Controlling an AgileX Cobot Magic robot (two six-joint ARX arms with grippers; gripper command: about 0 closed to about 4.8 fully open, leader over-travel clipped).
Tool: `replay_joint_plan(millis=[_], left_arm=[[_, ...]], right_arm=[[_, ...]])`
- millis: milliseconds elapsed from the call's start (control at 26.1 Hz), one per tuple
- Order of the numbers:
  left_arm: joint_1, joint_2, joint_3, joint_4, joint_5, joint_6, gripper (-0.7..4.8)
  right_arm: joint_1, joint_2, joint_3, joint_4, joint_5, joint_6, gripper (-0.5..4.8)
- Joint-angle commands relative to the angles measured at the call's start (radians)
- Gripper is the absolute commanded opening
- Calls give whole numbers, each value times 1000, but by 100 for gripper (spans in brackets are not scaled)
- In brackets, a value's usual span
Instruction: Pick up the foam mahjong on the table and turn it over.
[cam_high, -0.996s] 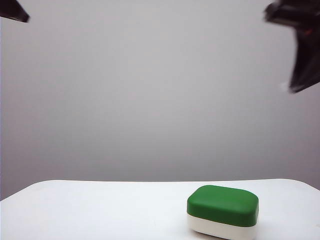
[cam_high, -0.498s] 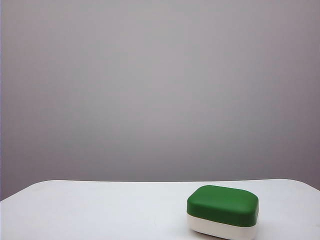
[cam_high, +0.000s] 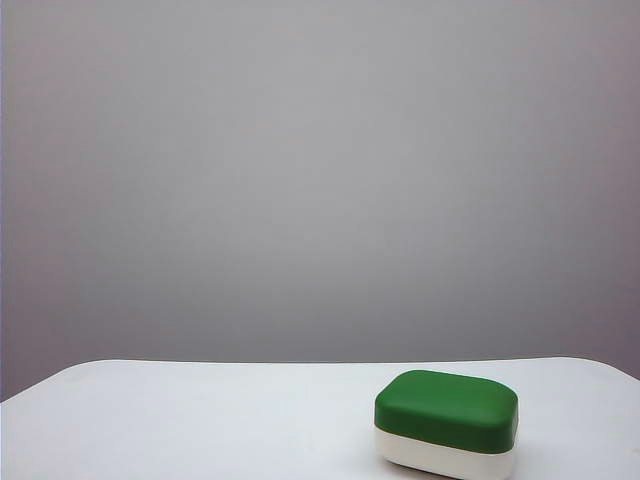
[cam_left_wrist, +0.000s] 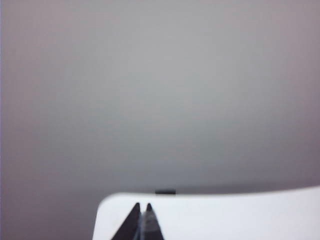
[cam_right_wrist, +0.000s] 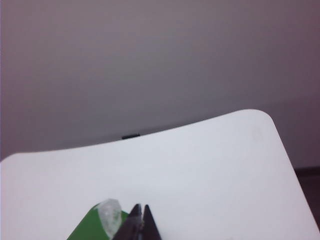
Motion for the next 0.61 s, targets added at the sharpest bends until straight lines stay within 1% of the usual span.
replay_joint_plan(millis=[38, 268, 383, 537, 613], left_arm=[[1, -3, -33, -6, 8, -22, -6], [1, -3, -81, -5, 18, -20, -6], [0, -3, -101, -4, 27, -20, -6], [0, -3, -142, 23, 24, -20, -6], [0, -3, -153, 23, 24, -19, -6]], right_arm=[[-4, -37, -41, 36, 2, -19, -6], [-7, -93, -107, 48, 0, -45, -6], [-20, -93, -131, 71, -41, -76, -6], [-64, -90, -144, 87, -56, -154, -6], [-87, -90, -144, 86, -88, -178, -6]])
